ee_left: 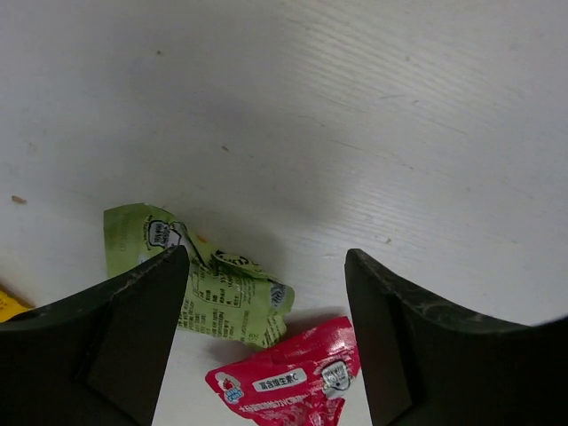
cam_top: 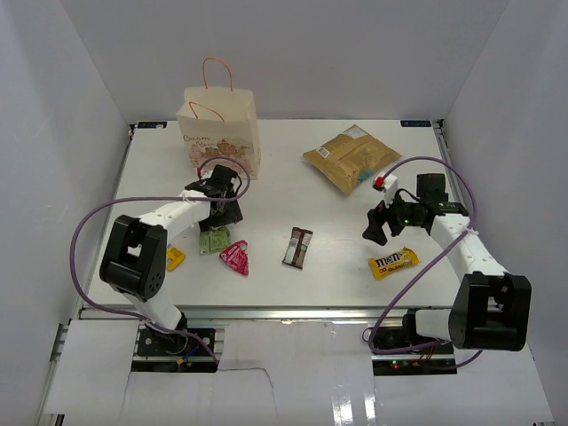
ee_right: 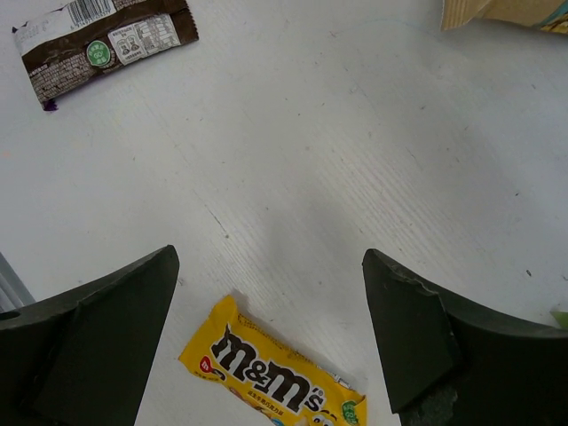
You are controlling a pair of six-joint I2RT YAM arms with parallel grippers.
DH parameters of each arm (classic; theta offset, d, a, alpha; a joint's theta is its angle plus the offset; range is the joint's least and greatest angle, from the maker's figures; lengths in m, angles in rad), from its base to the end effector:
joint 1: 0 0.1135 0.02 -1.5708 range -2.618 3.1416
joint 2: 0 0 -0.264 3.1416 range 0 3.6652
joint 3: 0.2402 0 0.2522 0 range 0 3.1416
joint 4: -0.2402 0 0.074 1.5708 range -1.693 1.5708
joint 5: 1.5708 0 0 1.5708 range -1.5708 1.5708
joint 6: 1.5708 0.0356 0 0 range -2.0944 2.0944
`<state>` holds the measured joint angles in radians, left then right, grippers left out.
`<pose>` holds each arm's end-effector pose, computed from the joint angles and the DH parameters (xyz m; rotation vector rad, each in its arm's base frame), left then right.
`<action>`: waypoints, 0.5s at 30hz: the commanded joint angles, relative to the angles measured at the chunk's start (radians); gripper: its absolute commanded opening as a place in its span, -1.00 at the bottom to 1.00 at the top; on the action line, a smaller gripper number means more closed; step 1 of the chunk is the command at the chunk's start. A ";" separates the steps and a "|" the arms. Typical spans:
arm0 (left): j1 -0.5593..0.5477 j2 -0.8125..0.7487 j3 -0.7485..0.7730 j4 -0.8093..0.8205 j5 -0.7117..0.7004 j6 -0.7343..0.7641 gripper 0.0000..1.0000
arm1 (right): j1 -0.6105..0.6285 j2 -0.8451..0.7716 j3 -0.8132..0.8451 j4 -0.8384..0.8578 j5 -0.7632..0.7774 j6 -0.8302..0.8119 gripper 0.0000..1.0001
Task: Place the snacks into the paper bag
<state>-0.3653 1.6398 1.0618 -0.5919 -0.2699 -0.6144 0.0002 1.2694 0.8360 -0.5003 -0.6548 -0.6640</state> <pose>0.3008 -0.1049 0.1936 -0.4037 2.6333 0.0645 0.2500 0.0217 0.2350 -0.9918 2.0871 0.4906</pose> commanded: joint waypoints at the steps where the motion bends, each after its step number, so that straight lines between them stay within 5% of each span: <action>1: -0.024 0.017 0.055 -0.115 -0.158 -0.050 0.61 | -0.002 0.018 0.011 -0.004 -0.022 -0.023 0.80; 8: -0.040 0.052 0.102 -0.275 -0.238 -0.212 0.54 | -0.002 0.034 -0.006 0.005 -0.017 -0.016 0.80; 15: -0.040 0.163 0.116 -0.321 -0.154 -0.338 0.35 | -0.002 0.068 0.017 0.003 -0.020 -0.011 0.80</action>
<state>-0.4015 1.7683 1.1522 -0.8631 -0.4408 -0.8749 0.0002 1.3266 0.8360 -0.4992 -0.6552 -0.6655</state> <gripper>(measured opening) 0.684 0.901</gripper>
